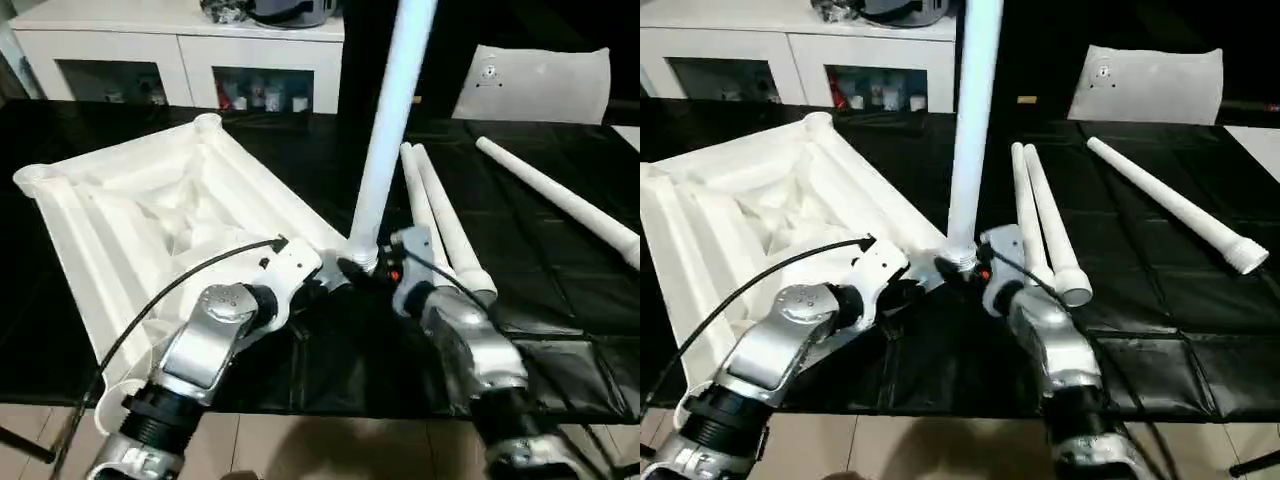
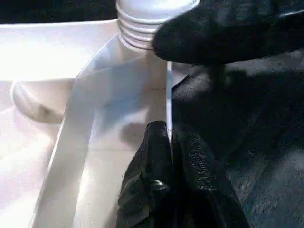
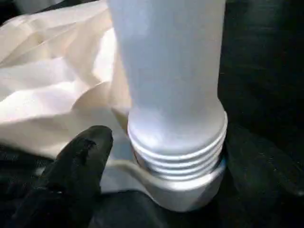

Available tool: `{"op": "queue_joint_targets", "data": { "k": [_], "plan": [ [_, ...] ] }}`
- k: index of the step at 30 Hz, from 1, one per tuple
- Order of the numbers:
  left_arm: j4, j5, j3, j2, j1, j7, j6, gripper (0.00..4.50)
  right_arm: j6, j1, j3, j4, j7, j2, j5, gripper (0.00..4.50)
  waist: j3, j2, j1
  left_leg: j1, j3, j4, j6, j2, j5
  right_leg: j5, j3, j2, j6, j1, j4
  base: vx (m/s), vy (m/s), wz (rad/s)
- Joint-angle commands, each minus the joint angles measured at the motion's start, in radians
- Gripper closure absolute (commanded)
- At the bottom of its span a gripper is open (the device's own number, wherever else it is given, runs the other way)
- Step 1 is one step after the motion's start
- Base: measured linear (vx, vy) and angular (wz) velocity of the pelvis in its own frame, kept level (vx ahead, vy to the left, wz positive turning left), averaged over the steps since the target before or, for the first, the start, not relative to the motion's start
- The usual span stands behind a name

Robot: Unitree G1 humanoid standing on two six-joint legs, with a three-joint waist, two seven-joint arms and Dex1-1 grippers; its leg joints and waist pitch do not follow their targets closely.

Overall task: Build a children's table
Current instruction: Rotate leg to tighten

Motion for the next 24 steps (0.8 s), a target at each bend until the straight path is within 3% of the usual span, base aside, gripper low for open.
{"op": "queue_joint_targets", "data": {
  "k": [1,4,6,12,18,24],
  "plan": [
    [-0.003,-0.003,-0.003,0.016,-0.018,-0.026,-0.037,4.50,-0.004,0.009,0.035,-0.018,0.067,-0.005,0.023,0.16,-0.051,0.005,0.008,-0.004,-0.028,-0.066,0.060,0.066,-0.121,-0.137,0.062,-0.102,-0.158,0.048,-0.079,0.000,0.000,0.00],
    [0.027,-0.005,-0.017,0.087,-0.021,-0.113,-0.102,4.50,-0.032,0.003,0.025,-0.047,0.213,-0.105,0.050,0.07,-0.052,0.001,0.010,-0.005,-0.026,-0.063,0.076,0.065,-0.091,-0.090,0.060,-0.100,-0.174,0.052,-0.074,0.000,0.000,0.00],
    [0.045,-0.017,-0.028,0.127,-0.023,-0.177,-0.160,4.50,-0.041,-0.002,0.030,-0.056,0.312,-0.167,0.061,0.07,-0.050,0.004,0.014,-0.005,-0.024,-0.060,0.092,0.064,-0.100,-0.088,0.059,-0.098,-0.182,0.051,-0.074,0.000,0.000,0.00],
    [0.083,-0.054,-0.061,0.210,-0.024,-0.343,-0.271,4.50,-0.047,-0.014,0.092,-0.072,0.533,-0.294,0.070,0.07,-0.051,0.004,0.026,0.000,-0.024,-0.060,0.094,0.069,-0.106,-0.107,0.059,-0.101,-0.194,0.049,-0.072,0.000,0.000,0.00],
    [0.132,-0.069,-0.100,0.275,-0.052,-0.494,-0.373,4.50,-0.126,-0.058,0.148,-0.007,0.622,-0.333,0.024,0.07,-0.050,0.005,0.040,0.003,-0.022,-0.059,0.080,0.071,-0.116,-0.127,0.058,-0.102,-0.202,0.044,-0.069,0.000,0.000,0.00],
    [0.150,-0.058,-0.142,0.318,-0.065,-0.589,-0.433,4.50,-0.172,-0.091,0.184,0.034,0.662,-0.328,0.002,0.07,-0.054,0.006,0.055,0.006,-0.021,-0.058,0.070,0.075,-0.107,-0.081,0.059,-0.103,-0.216,0.043,-0.059,0.000,0.000,0.00]
  ]
}}
